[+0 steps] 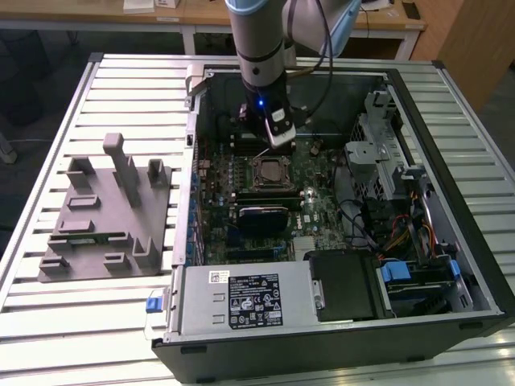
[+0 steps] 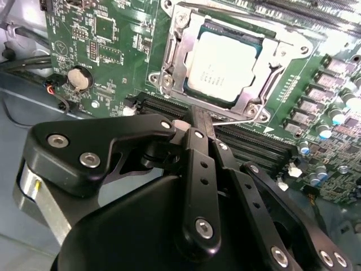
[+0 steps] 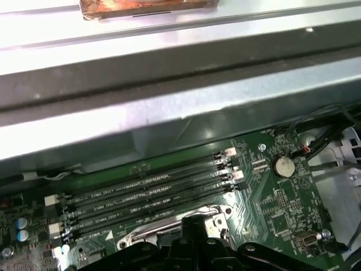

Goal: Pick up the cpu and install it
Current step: 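Install the first cpu locking lever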

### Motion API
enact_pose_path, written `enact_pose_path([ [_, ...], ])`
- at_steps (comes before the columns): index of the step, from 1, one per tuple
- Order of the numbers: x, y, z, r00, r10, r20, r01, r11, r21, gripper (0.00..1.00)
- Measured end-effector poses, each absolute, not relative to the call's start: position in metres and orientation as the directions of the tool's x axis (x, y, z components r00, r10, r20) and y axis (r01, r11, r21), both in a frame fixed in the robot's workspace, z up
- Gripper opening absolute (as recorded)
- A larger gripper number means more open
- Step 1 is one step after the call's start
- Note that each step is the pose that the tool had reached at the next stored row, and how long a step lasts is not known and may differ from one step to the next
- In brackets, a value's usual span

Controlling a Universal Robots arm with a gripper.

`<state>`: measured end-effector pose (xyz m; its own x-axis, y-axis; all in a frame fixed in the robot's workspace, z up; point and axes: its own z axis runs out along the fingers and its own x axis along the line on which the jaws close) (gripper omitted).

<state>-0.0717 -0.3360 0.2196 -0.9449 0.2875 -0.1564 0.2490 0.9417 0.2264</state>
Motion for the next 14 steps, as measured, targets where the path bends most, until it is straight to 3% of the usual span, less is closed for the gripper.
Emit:
enact_pose_path([
  [14, -0.0737, -0.3261, 0.2138, -0.938, 0.308, -0.159, 0.269, 0.936, 0.228, 0.11],
])
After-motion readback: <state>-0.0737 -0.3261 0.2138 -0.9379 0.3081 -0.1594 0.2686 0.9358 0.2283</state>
